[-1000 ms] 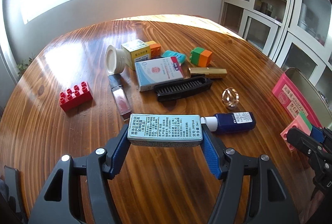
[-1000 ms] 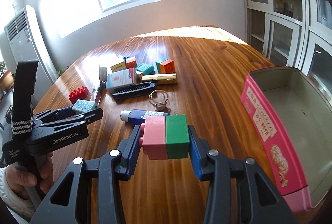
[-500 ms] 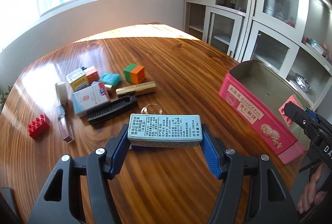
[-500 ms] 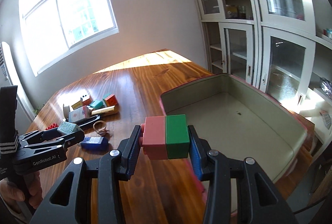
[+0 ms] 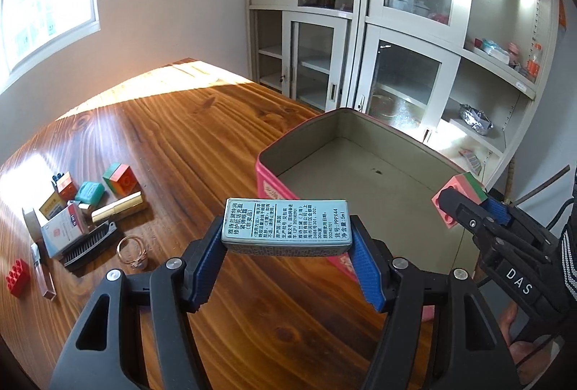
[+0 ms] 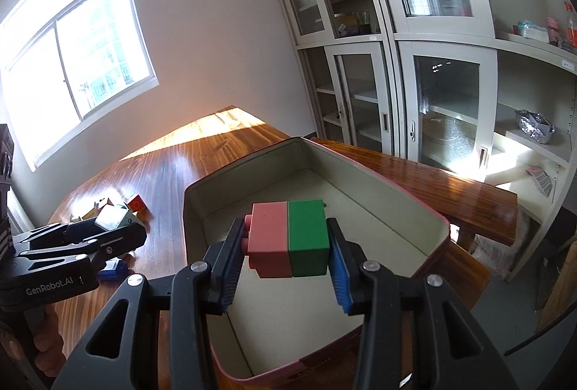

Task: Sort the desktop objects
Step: 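Carry both held items into the pink tin and open both tools, then withdraw both open tools from the tin back over the table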

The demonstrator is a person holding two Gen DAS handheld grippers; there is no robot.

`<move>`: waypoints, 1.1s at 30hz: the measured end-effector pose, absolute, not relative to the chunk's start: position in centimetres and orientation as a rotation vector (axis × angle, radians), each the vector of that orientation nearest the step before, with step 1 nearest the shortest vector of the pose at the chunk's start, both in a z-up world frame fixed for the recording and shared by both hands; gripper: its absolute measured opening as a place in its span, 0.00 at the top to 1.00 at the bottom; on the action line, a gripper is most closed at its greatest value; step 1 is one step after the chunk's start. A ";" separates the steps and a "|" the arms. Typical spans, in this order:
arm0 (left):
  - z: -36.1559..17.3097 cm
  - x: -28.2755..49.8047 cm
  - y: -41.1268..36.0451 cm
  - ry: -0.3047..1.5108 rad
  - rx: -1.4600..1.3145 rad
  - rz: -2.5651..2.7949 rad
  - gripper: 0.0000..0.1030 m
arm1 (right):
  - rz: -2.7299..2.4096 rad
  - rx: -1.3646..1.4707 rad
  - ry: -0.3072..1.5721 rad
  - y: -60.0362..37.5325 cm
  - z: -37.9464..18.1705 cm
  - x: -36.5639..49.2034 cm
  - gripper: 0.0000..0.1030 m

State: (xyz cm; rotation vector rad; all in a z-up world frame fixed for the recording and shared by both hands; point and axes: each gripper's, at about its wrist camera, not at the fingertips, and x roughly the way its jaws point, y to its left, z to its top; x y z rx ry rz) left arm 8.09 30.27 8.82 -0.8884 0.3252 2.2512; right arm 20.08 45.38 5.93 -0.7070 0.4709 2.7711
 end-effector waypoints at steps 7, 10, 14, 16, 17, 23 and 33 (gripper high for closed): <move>8.7 8.2 32.9 0.347 -0.881 2.215 0.34 | 2.746 -0.698 0.490 46.6 5.6 20.1 0.54; 8.6 8.3 33.6 0.351 -0.882 2.203 0.34 | 2.736 -0.697 0.498 47.0 5.5 20.1 0.54; 8.6 8.5 34.4 0.358 -0.878 2.190 0.34 | 2.721 -0.691 0.510 47.6 5.4 20.2 0.54; 8.6 8.6 34.7 0.362 -0.874 2.184 0.33 | 2.716 -0.689 0.512 47.7 5.3 20.2 0.54; 8.6 8.6 34.8 0.363 -0.873 2.181 0.33 | 2.714 -0.689 0.512 47.8 5.3 20.3 0.54; 8.3 8.6 35.5 0.375 -0.877 2.169 0.33 | 2.704 -0.684 0.512 47.8 5.3 20.3 0.54; 8.6 8.9 35.2 0.386 -0.837 2.225 0.21 | 2.670 -0.664 0.555 48.3 5.1 20.5 0.38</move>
